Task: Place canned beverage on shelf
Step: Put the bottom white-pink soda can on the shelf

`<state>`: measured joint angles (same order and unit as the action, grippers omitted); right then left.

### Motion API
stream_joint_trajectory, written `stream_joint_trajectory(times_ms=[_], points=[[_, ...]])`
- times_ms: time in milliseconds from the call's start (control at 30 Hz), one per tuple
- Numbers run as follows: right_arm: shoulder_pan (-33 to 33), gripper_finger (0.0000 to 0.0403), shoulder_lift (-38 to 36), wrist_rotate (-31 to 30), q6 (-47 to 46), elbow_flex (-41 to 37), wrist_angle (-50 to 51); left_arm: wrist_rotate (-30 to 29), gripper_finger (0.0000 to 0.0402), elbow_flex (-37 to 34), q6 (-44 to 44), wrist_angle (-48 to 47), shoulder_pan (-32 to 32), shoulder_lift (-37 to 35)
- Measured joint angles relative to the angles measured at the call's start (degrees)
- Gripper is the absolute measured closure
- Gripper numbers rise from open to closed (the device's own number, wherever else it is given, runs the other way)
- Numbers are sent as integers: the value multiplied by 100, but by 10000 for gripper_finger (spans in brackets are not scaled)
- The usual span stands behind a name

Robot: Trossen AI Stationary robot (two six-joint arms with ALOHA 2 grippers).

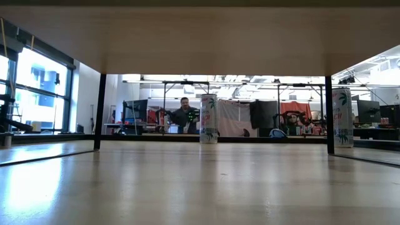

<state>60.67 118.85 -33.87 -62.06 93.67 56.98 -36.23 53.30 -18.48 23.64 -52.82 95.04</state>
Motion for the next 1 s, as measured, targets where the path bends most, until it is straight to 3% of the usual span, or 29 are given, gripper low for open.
stream_joint_trajectory(times_ms=[200, 500, 800, 1000], points=[[-1, 281, 0, -227, -483, 77, 787, 0, 71, 2, 0, 5, 0, 0], [-157, 281, 0, -456, 309, 77, -168, 0, 71, 4, 9, 26, 0, 0], [-154, 281, 0, -282, 18, 77, 510, 0, 71, 4, 11, 26, 0, 0], [-181, 281, 0, -776, 293, 77, 232, 0, 71, 4, 7, 24, 0, 0]])
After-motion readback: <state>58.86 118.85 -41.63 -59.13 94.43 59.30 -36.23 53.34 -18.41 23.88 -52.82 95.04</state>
